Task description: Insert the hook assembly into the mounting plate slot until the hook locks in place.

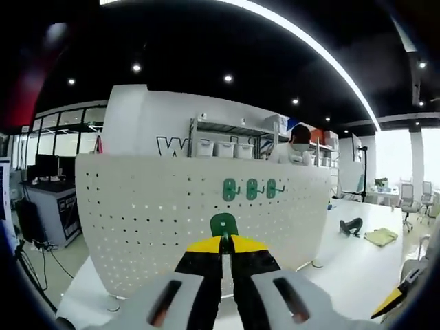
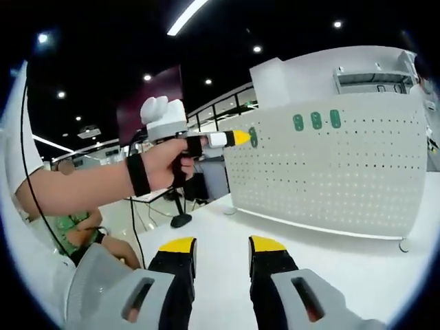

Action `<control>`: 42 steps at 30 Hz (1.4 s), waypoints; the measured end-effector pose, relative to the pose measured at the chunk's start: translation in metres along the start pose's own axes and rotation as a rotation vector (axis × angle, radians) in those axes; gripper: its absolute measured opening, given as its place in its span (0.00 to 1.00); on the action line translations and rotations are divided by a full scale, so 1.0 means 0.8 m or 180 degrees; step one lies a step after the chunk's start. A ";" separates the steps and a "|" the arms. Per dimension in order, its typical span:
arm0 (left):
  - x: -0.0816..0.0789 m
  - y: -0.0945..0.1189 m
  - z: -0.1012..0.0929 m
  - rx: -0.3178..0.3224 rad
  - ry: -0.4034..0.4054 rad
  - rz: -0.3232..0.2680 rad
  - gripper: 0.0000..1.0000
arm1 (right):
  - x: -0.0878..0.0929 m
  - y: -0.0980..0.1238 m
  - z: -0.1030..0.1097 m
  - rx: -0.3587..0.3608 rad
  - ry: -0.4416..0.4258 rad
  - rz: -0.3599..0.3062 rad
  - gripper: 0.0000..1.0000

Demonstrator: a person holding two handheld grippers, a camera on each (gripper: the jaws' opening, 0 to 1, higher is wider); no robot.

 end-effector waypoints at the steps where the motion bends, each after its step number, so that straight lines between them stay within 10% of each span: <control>1: -0.001 -0.002 0.000 -0.0020 -0.0044 0.0009 0.03 | -0.001 0.000 0.000 -0.0013 -0.0005 -0.0011 0.30; 42: -0.025 -0.088 -0.005 -0.0292 -0.0532 0.0021 0.03 | -0.001 0.020 -0.034 0.0242 0.0032 -0.0110 0.44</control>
Point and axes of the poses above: the point that each gripper's makers call its tool centre point, and the gripper's own axes: y roughly backward along the fingers, z roughly to its left, x roughly out of its underside, the point moved 4 cm from there along y, roughly backward along the fingers, and after that the axes turned 4 degrees about -y, right-handed, at the moved point
